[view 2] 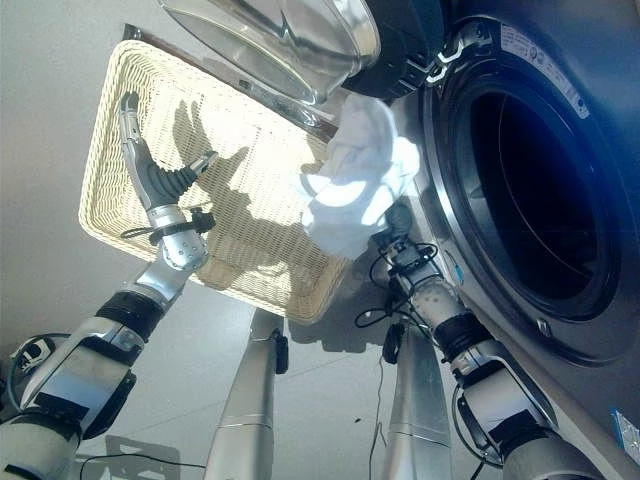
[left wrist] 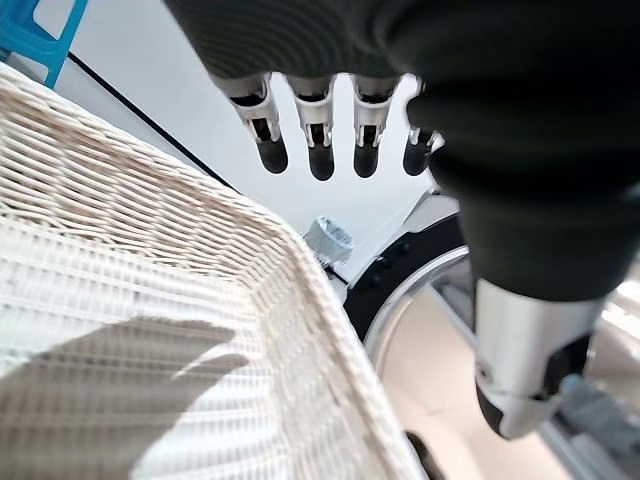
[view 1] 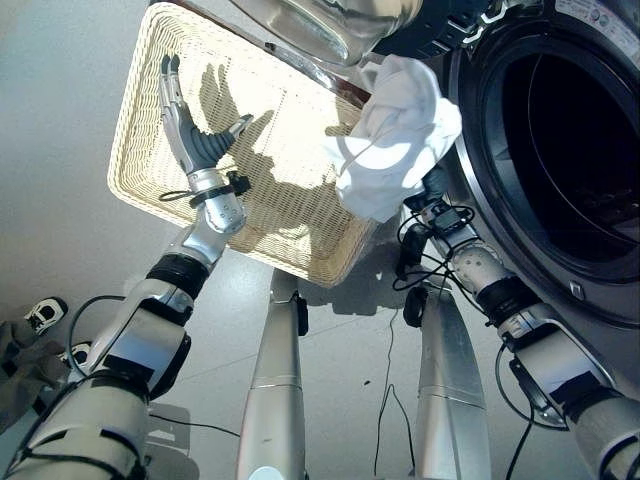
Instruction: Put the clothes into the washing machine.
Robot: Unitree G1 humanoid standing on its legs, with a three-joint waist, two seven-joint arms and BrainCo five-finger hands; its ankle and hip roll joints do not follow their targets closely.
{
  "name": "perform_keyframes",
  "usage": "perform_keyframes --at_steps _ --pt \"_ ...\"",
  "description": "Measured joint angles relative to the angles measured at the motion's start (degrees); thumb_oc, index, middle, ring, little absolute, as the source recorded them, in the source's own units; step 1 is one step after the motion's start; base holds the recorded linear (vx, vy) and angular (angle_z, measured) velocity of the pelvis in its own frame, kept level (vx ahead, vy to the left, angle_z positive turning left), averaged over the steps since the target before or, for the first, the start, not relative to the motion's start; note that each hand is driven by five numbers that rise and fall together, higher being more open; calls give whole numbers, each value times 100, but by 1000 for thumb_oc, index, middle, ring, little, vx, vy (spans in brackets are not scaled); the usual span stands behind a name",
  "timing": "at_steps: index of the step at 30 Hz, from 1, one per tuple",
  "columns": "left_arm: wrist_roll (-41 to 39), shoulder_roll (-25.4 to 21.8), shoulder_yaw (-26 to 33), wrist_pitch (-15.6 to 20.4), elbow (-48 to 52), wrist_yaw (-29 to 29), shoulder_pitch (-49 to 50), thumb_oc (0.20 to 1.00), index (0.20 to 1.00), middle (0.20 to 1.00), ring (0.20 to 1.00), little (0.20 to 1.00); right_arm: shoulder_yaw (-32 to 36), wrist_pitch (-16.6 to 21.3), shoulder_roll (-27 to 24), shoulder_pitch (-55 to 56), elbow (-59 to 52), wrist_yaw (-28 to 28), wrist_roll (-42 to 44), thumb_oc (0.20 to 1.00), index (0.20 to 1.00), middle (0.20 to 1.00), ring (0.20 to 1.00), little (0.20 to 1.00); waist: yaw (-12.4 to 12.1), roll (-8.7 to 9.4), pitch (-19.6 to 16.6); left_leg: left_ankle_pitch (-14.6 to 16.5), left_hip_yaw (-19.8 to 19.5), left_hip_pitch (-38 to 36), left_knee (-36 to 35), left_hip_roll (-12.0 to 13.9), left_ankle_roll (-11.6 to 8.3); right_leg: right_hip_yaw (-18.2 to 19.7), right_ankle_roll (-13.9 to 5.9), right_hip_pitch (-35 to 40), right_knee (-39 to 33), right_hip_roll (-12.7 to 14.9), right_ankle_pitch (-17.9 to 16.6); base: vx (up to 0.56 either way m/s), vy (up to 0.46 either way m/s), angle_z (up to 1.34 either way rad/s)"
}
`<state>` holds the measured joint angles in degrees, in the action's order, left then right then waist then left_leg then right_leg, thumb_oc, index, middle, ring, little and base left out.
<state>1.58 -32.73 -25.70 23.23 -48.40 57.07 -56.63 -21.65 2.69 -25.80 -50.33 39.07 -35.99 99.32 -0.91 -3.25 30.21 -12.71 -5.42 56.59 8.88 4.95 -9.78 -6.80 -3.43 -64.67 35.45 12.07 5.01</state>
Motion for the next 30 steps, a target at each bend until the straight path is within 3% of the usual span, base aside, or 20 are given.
perform_keyframes --at_steps 6,15,20,25,26,27,29,30 --pt "-144 -124 6 2 -351 -216 -45 1000 1000 1000 1000 1000 400 77 -294 -264 944 -111 754 200 200 200 200 200 24 4 2 -11 29 -1 -30 10 14 3 -20 30 -115 -14 -53 -1 -7 -1" --pt "-357 -225 3 118 -468 -334 -80 1000 1000 1000 1000 1000 863 11 -447 -422 1934 56 1065 200 200 200 200 200 29 4 3 -10 54 -36 -45 24 15 15 -14 53 -157 -24 -77 0 0 0" --pt "-358 -233 -3 131 -485 -334 -63 1000 1000 1000 1000 1000 1290 119 -470 -501 2297 607 1064 200 200 200 200 200 26 4 3 -15 77 -71 -67 25 23 35 -11 56 -173 -27 -83 0 0 0" --pt "-360 -235 -6 131 -470 -327 -69 1000 1000 1000 1000 1000 1552 559 -653 -580 2466 1731 906 200 200 200 200 200 6 7 4 -17 136 -82 -98 69 25 70 -14 62 -240 -81 -141 14 -53 -6" --pt "-362 -255 -26 130 -468 -312 -75 1000 1000 1000 1000 1000 1669 1000 -859 -857 2685 2796 719 200 200 200 200 200 5 11 7 -20 145 -88 -102 81 27 79 -12 73 -278 -101 -171 15 -139 -8" --pt "-362 -255 -26 130 -467 -301 -75 1000 1000 1000 1000 1000 1694 1179 -928 -955 2731 3034 705 200 200 200 200 200 8 11 8 -22 145 -87 -102 83 28 80 -13 72 -282 -103 -175 14 -141 -6" --pt "-356 -357 -40 109 -180 -287 33 1000 1000 1000 1000 1000 1727 2197 -1256 -1262 2539 4118 642 200 200 200 200 200 -4 21 14 -25 133 -63 -108 115 31 68 -3 74 -340 -146 -213 -4 -101 -6" --pt "-358 -455 -77 89 -44 -274 140 1000 1000 1000 1000 1000 1737 2788 -1366 -1318 2264 4488 572 413 413 413 413 413 -3 26 17 -32 129 -58 -128 136 26 57 1 83 -385 -174 -236 -17 -67 -7"
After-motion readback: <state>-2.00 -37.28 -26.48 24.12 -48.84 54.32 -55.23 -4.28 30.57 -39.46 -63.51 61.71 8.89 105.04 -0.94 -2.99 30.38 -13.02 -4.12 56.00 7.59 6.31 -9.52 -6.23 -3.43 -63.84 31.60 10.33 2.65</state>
